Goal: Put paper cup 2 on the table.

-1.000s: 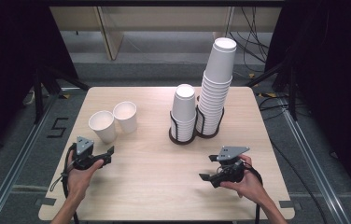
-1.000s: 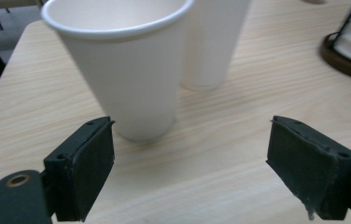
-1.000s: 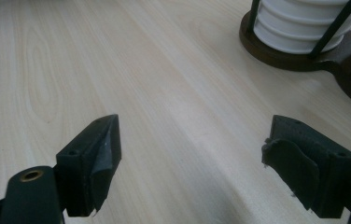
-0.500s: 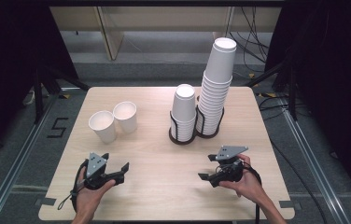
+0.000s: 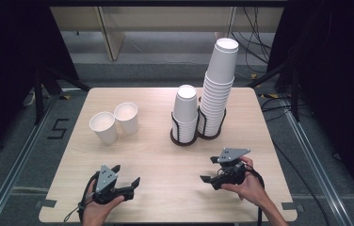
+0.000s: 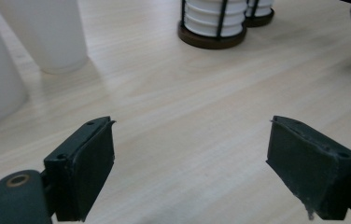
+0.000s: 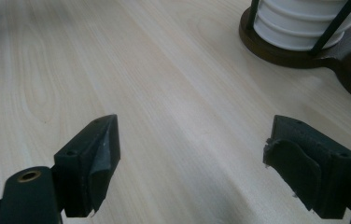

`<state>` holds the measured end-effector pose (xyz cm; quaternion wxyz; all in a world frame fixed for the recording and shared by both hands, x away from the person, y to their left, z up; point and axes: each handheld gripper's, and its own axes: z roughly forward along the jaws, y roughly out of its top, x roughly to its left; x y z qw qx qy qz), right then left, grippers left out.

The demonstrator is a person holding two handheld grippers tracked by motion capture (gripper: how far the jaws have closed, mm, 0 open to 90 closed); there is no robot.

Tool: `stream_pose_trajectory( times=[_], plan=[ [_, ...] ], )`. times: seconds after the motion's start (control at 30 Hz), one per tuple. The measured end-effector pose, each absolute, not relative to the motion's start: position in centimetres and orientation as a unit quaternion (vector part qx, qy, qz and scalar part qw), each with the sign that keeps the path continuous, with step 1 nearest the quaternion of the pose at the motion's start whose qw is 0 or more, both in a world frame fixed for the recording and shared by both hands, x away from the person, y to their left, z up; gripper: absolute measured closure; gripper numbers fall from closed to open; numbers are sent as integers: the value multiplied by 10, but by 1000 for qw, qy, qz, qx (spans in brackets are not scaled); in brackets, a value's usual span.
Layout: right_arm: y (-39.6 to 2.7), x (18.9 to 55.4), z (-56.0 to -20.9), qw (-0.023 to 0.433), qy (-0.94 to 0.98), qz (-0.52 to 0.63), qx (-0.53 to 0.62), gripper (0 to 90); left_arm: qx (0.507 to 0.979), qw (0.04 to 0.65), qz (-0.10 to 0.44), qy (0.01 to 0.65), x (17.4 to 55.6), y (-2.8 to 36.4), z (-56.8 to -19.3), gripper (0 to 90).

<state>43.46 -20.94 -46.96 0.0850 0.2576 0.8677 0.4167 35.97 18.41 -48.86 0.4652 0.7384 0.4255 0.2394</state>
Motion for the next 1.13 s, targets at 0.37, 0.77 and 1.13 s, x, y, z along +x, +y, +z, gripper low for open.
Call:
stream_pose_trajectory(
  times=[0.37, 0.77, 1.13],
  plan=[
    [-215, 421, -474, 84, 864, 411, 279, 191, 768, 475, 215, 372, 348, 162, -497, 145],
    [-220, 408, -481, 95, 863, 402, 292, 184, 796, 469, 201, 325, 342, 155, -497, 145],
    [-221, 405, -484, 91, 862, 399, 299, 181, 795, 466, 199, 334, 345, 156, -498, 145]
  ],
)
